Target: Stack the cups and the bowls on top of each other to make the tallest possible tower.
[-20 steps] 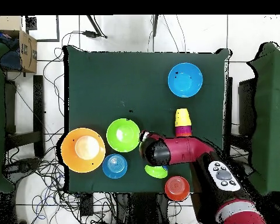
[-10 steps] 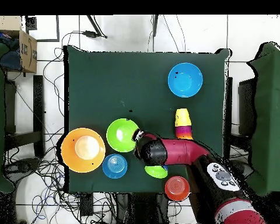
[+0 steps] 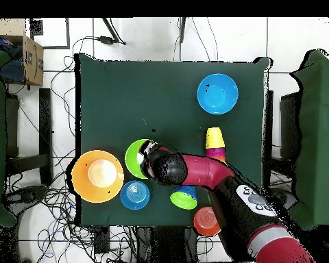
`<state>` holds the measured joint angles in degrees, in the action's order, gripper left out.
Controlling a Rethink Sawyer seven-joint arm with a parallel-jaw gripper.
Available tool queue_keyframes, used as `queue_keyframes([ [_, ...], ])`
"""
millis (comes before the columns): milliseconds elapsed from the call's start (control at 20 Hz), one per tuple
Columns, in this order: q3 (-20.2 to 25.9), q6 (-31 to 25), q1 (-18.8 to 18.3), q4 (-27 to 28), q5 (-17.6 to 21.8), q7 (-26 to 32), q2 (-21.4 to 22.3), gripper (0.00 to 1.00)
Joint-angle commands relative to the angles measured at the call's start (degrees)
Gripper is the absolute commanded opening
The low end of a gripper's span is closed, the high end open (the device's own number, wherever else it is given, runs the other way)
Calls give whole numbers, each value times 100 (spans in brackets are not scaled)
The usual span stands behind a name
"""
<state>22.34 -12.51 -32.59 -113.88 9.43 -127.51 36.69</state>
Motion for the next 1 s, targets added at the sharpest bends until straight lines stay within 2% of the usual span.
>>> queue_keyframes([
  [50,652,793,-249,-464,-123,-750,-772,100],
  [150,413,883,-186,-385,173,-497,-1007,100],
  [350,418,1346,-392,-298,674,-175,-1698,100],
  [500,271,1513,-400,-247,900,-155,-1926,100],
  [650,-39,1416,-287,-170,1045,-136,-2073,100],
  [900,-526,1367,99,47,1411,34,-1659,100],
  [1000,-640,1153,240,107,1553,196,-1236,100],
])
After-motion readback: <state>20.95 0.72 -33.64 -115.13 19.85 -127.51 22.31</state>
